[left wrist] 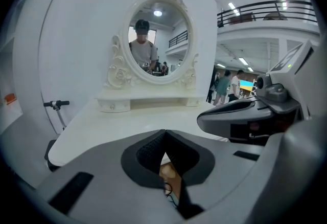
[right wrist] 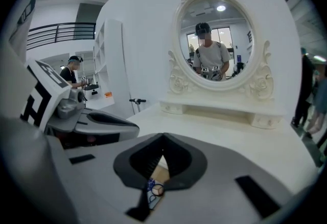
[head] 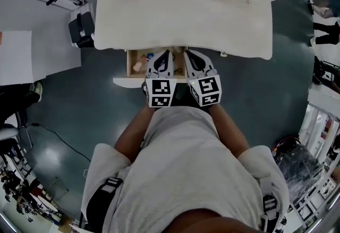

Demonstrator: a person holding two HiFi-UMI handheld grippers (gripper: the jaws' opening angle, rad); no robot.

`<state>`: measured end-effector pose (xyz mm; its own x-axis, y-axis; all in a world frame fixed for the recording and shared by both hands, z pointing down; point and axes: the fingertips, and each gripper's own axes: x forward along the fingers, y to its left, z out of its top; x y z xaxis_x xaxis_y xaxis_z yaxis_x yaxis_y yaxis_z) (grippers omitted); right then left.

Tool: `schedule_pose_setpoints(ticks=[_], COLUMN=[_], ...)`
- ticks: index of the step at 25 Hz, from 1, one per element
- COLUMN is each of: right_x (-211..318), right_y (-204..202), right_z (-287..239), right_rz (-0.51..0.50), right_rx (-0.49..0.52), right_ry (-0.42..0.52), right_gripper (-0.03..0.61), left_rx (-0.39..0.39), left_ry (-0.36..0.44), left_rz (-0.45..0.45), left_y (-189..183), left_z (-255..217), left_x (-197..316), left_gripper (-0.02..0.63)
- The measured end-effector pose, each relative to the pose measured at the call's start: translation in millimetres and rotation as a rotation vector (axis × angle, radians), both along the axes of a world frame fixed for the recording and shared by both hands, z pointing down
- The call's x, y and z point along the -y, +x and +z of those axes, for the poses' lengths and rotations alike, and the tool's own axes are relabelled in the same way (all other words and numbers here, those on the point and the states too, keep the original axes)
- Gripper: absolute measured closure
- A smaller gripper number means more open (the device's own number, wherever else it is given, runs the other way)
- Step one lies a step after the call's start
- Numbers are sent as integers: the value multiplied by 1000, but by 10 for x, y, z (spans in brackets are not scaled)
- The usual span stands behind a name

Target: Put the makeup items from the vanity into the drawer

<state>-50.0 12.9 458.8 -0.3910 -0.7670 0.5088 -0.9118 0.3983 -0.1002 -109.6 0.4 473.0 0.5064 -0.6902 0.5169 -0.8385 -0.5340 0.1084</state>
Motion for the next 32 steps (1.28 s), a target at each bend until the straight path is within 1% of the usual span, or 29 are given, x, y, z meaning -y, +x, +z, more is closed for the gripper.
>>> schedule_pose_setpoints(ticks=[3, 5, 8, 10, 13, 17, 23, 32], right_x=[-77, -132, -228, -309, -477, -671, -814, -963], right_y=[45, 105, 259, 372, 518, 668, 896, 1057], right_z=[-184, -361, -649, -797, -941, -1108, -1224, -1353], right_rz=[-1, -7, 0, 19, 32, 30, 45, 33], right_rx=[8, -16, -52, -35, -6, -5, 0, -40], right_ry=[47, 100, 191, 225, 249, 275, 296, 328], right_gripper=[563, 563, 563, 563, 565, 564, 565, 563], left_rx=[-13, -20, -57, -83, -103, -110, -108, -116], left_ry=[38, 74, 134, 166, 194, 212, 235, 254], left_rz=[-19, -31, -33, -32, -28, -17, -17, 19], left_y=[56, 114, 275, 403, 609, 829, 994, 1223], left_z=[-160, -325, -636, -795, -935, -1060, -1176, -1240], left_x=[-96, -155, -254, -325, -470, -663, -785, -880], left_gripper=[607, 607, 607, 607, 607, 607, 607, 607])
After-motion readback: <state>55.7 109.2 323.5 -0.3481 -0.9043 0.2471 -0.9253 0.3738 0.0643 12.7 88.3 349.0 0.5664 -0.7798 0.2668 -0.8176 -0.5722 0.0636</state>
